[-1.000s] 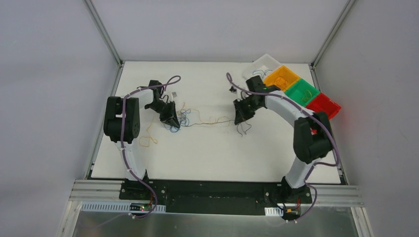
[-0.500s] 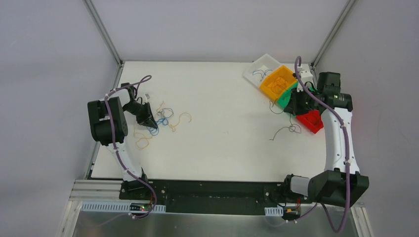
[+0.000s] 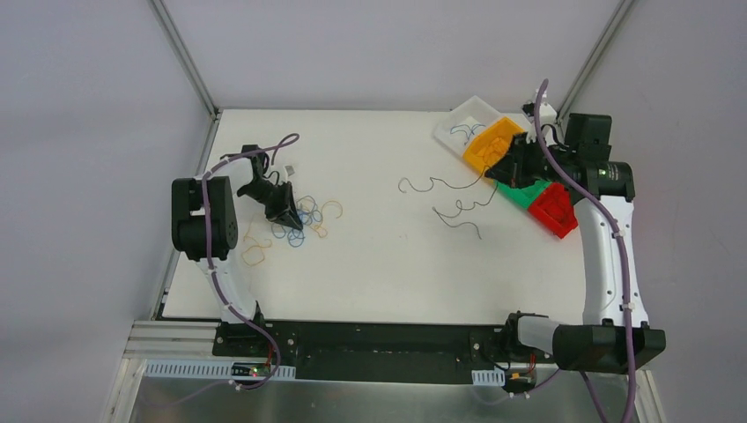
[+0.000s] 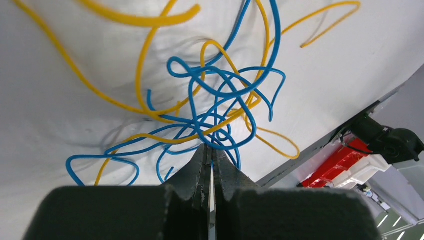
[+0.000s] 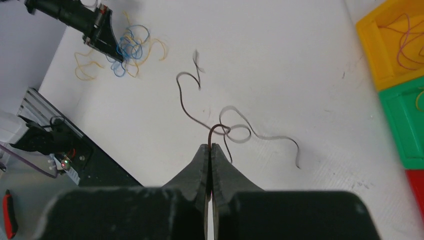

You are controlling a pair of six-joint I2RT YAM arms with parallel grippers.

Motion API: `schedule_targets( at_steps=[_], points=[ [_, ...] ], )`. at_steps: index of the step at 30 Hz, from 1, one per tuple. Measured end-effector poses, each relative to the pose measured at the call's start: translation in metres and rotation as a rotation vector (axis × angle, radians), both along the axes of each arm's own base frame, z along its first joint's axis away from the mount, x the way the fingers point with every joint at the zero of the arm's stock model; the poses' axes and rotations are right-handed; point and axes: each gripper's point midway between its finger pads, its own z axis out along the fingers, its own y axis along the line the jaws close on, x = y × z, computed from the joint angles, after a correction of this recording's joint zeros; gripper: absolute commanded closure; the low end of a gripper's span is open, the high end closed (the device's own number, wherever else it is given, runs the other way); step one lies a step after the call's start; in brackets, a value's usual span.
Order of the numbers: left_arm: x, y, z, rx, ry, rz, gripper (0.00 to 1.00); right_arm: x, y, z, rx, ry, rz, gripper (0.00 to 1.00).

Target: Untangle the cables

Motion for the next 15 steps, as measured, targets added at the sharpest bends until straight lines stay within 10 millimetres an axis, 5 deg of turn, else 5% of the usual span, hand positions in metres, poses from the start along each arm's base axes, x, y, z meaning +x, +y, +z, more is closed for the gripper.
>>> schedule_targets(
  at_steps=[3,7,8,11,15],
  points=[
    [-0.002,-0.011,0.006,-0.017,-0.010,-0.024,1.00,-0.002,-0.009,-0.022,-0.073,-0.003,0.023,1.00],
    [-0.001,-0.012,0.009,-0.020,-0.020,-0.025,1.00,-0.025,-0.033,-0.093,-0.218,0.103,0.058,1.00],
    [-0.002,-0.012,0.009,-0.020,-0.021,-0.024,1.00,-0.032,-0.038,-0.111,-0.251,0.140,0.069,0.91],
    [-0.004,-0.012,0.008,-0.020,-0.014,-0.024,1.00,-0.050,-0.053,-0.152,-0.340,0.249,0.102,0.42],
    [-0.006,-0.012,0.008,-0.021,-0.008,-0.025,1.00,-0.042,-0.062,-0.171,-0.392,0.299,0.117,0.25]
  ],
)
